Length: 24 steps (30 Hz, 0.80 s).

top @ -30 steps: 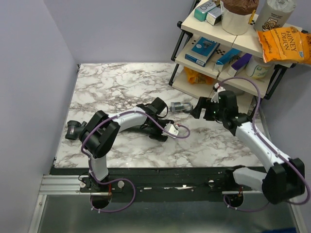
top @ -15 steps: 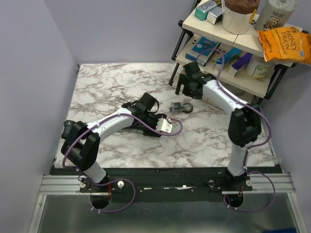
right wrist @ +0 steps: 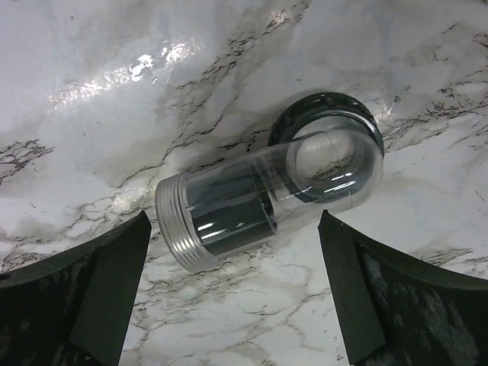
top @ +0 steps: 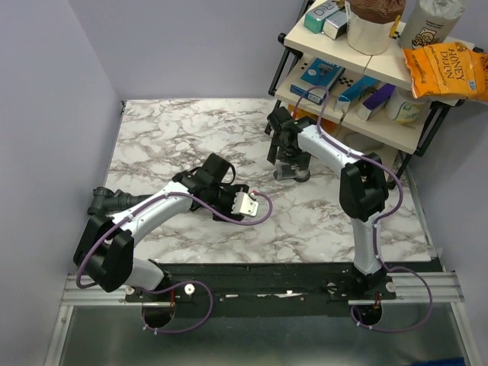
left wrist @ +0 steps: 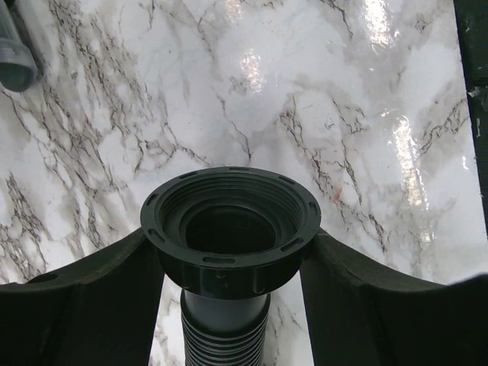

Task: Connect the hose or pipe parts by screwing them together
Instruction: Pick up the adaptor from the center of the board.

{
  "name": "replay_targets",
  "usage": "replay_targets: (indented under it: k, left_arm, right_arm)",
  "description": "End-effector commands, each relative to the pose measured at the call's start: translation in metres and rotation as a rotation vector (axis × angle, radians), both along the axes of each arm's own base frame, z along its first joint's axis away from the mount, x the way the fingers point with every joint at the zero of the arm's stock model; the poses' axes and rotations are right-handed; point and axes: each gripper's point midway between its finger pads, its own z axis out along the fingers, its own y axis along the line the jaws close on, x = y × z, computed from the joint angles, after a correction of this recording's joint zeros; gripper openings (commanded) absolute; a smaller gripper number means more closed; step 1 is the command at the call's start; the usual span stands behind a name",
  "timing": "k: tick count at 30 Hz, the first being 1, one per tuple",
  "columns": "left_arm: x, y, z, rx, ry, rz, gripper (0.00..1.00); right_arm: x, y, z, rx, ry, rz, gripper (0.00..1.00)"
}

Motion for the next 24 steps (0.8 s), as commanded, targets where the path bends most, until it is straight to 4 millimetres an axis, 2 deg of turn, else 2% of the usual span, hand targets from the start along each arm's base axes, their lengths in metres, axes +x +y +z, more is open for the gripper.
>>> replay_targets:
  k: [1, 3, 6, 7, 8, 9, 11, 12, 13, 15, 17, 19, 20, 22, 23, 24]
  left_arm:
    - [-0.002, 0.003, 0.003, -0.026, -0.023, 0.011, 0.00]
    - [-0.003, 0.004, 0.004, -0.030, -0.030, 0.012, 0.00]
    - [-0.004, 0.006, 0.005, -0.032, -0.038, 0.010, 0.00]
    - [-0.004, 0.005, 0.005, -0.033, -0.041, 0.009, 0.00]
    - [-0.003, 0.005, 0.006, -0.039, -0.046, 0.009, 0.00]
    - [-0.003, 0.005, 0.006, -0.040, -0.047, 0.012, 0.00]
    - [-0.001, 0.003, 0.008, -0.050, -0.057, 0.015, 0.00]
    - [-0.002, 0.004, 0.006, -0.048, -0.057, 0.016, 0.00]
    - [-0.002, 0.003, 0.007, -0.051, -0.060, 0.013, 0.00]
    - [-0.002, 0.003, 0.007, -0.052, -0.062, 0.012, 0.00]
    - [-0.002, 0.003, 0.007, -0.054, -0.065, 0.010, 0.00]
    - [-0.002, 0.004, 0.006, -0.053, -0.069, 0.010, 0.00]
    - [-0.001, 0.004, 0.006, -0.054, -0.070, 0.012, 0.00]
    - [-0.001, 0.004, 0.007, -0.052, -0.074, 0.011, 0.00]
    - [-0.002, 0.005, 0.007, -0.050, -0.076, 0.007, 0.00]
    - [-0.003, 0.006, 0.007, -0.049, -0.078, 0.007, 0.00]
  right_arm:
    - [-0.013, 0.001, -0.008, -0.057, 0.037, -0.007, 1.00]
    - [-0.020, 0.009, -0.013, -0.066, 0.054, 0.041, 1.00]
    - [-0.040, 0.022, -0.020, -0.064, 0.081, 0.164, 1.00]
    - [-0.047, 0.024, -0.020, -0.062, 0.088, 0.205, 1.00]
    - [-0.052, 0.027, -0.009, -0.038, 0.068, 0.232, 1.00]
    - [-0.065, 0.022, -0.019, -0.042, 0.094, 0.246, 1.00]
    - [-0.079, 0.017, -0.018, -0.025, 0.106, 0.276, 1.00]
    - [-0.082, 0.015, -0.010, -0.009, 0.086, 0.286, 1.00]
    - [-0.094, 0.007, -0.017, -0.025, 0.116, 0.297, 1.00]
    - [-0.102, 0.000, -0.012, -0.032, 0.123, 0.306, 1.00]
    - [-0.099, -0.005, 0.003, -0.044, 0.077, 0.296, 1.00]
    - [-0.086, -0.010, 0.019, -0.073, 0.016, 0.252, 1.00]
    - [-0.071, -0.005, 0.038, -0.055, -0.046, 0.182, 1.00]
    - [-0.057, -0.023, 0.053, -0.136, -0.100, 0.048, 1.00]
    - [-0.044, -0.020, 0.065, -0.107, -0.158, -0.065, 1.00]
    - [-0.040, -0.023, 0.067, -0.121, -0.178, -0.111, 1.00]
